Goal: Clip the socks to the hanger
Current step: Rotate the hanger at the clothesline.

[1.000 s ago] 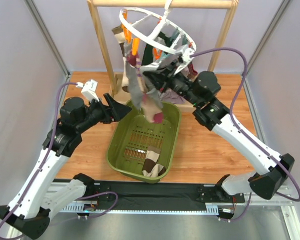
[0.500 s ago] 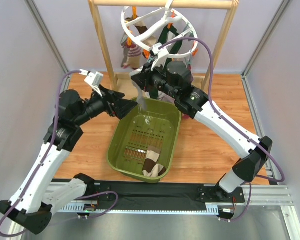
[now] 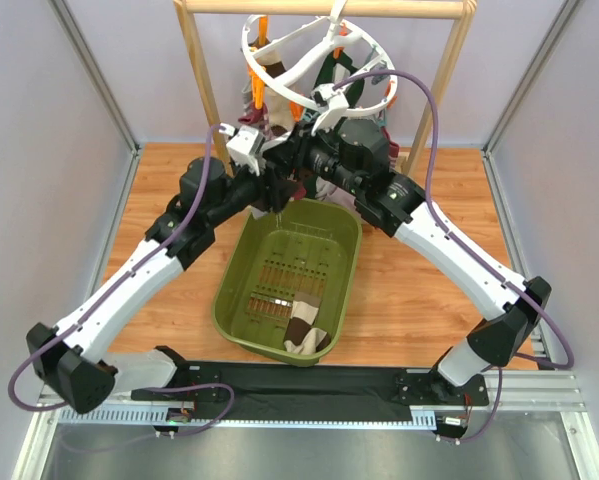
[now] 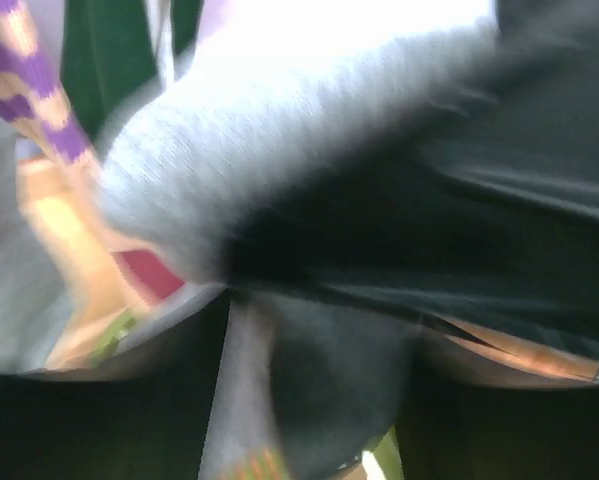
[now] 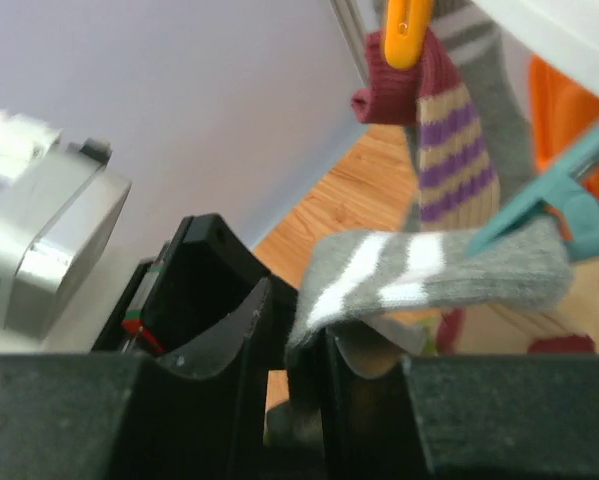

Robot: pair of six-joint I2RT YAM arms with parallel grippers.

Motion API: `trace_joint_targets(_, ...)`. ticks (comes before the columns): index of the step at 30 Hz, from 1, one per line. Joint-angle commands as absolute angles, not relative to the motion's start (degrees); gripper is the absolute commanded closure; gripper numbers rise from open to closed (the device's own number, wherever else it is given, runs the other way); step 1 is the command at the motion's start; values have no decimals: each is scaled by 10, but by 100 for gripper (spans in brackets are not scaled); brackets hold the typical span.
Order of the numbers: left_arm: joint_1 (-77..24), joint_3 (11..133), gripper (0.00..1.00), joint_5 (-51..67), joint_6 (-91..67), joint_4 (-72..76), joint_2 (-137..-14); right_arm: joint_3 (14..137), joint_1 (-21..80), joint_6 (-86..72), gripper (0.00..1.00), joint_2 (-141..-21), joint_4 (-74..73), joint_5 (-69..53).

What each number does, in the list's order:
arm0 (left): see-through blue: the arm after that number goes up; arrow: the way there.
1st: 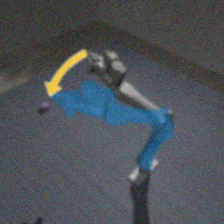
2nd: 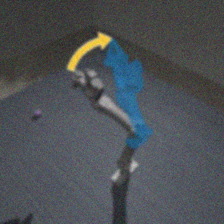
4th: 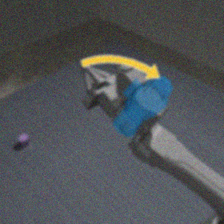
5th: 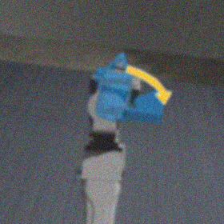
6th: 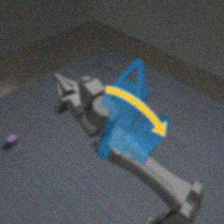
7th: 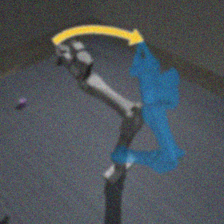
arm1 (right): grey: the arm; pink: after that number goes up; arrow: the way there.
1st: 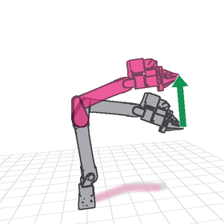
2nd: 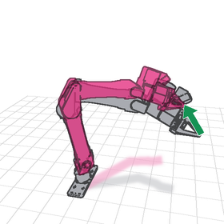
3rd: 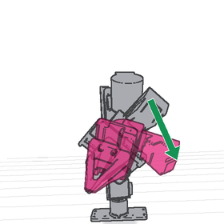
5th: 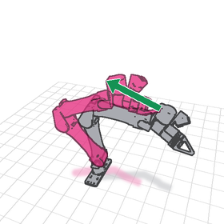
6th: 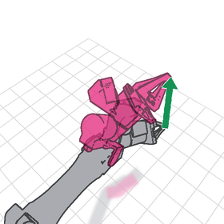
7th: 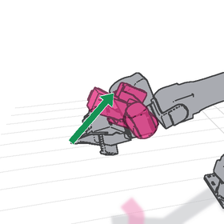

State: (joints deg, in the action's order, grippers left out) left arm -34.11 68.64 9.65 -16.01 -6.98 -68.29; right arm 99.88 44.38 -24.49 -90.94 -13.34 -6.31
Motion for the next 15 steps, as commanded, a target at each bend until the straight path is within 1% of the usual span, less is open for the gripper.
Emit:
trace_joint_targets(1, -341, 758, 50, 32, -148, -112, -733, 975, 443, -282, 73, -856, -131, -41)
trace_joint_targets(2, -341, 750, 69, 40, -162, -95, -741, 969, 443, -286, 68, -850, -131, -30)
trace_joint_targets(3, -341, 738, 74, 46, -169, -77, -738, 965, 442, -284, 55, -841, -135, -23)
trace_joint_targets(4, -341, 725, 75, 51, -176, -57, -736, 968, 440, -280, 48, -839, -162, -14)
trace_joint_targets(5, -341, 714, 73, 52, -182, -43, -736, 973, 439, -275, 40, -838, -181, -7)
trace_joint_targets(6, -340, 713, 71, 52, -188, -43, -738, 976, 431, -271, 28, -832, -198, -1)
trace_joint_targets(7, -341, 715, 69, 55, -189, -45, -740, 975, 424, -264, 23, -827, -228, -1)
trace_joint_targets(8, -341, 718, 61, 67, -189, -47, -745, 969, 418, -261, 18, -820, -240, 23)
trace_joint_targets(9, -341, 720, 53, 75, -189, -48, -747, 963, 404, -255, 11, -802, -249, 42)
trace_joint_targets(10, -341, 722, 43, 86, -188, -52, -748, 955, 396, -249, 7, -789, -263, 52)
trace_joint_targets(11, -341, 723, 22, 104, -187, -54, -745, 935, 389, -235, 3, -779, -268, 62)
trace_joint_targets(12, -340, 722, 15, 112, -185, -53, -742, 923, 371, -224, 0, -754, -266, 68)
trace_joint_targets(14, -341, 720, 8, 130, -178, -59, -729, 902, 349, -206, 0, -732, -265, 46)
trace_joint_targets(15, -341, 722, 8, 135, -175, -61, -723, 898, 329, -203, 0, -716, -265, 19)
